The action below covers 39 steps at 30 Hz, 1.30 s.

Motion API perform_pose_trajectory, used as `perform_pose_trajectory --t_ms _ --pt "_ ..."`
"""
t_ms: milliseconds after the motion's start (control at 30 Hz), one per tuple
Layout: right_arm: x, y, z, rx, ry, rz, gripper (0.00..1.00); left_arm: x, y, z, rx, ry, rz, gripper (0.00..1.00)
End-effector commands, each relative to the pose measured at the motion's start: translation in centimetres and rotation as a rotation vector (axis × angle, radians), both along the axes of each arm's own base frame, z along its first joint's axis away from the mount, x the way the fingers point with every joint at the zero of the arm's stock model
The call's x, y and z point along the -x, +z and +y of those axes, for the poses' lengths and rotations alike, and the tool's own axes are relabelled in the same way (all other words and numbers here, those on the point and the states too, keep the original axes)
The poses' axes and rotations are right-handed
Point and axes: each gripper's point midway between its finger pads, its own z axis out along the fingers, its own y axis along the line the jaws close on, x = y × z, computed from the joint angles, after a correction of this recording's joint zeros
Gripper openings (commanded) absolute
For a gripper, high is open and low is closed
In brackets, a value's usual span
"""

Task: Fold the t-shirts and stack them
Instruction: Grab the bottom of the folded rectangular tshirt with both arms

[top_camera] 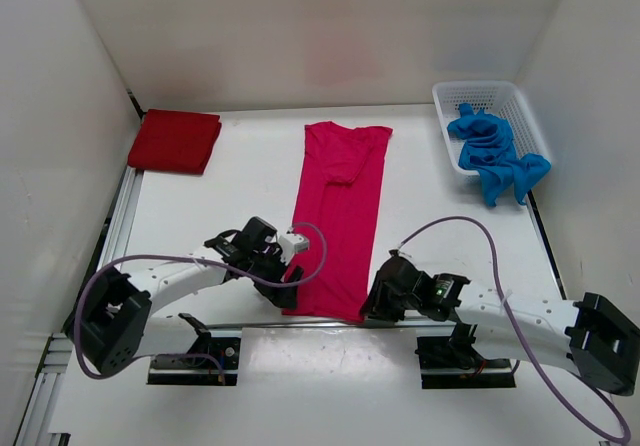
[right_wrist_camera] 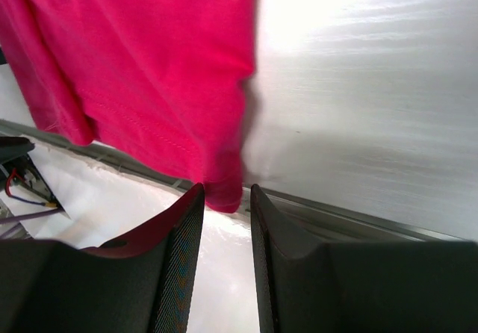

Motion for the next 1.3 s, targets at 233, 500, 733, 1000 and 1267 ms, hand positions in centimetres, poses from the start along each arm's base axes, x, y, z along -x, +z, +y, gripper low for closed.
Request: perform_pose_trajectory --t_ms 233,500,733,1000,1267 --pt "-0.5 -0.1 -0.3 0.025 -0.005 -0.033 0.40 1.3 -2.5 0.5 -0.006 -0.014 0.060 0.50" --pt "-0.8 1.1 1.2 0.033 0.043 -0.051 0.43 3.9 -3.4 1.0 -0.023 -0.054 0.167 0.66" --pt "-0.7 1.0 1.1 0.041 0.043 -0.047 0.43 2.6 -3.2 4.1 -0.301 -0.002 0.167 0.63" --pt "-0.9 0.9 1.0 0.048 0.045 -0.059 0.43 3.6 -2.6 6.4 -0.451 -0.004 0.223 0.66" --pt "-0.8 0.8 0.7 0.059 0.054 -0.060 0.43 2.0 -2.1 1.7 -0.293 -0.033 0.261 0.70"
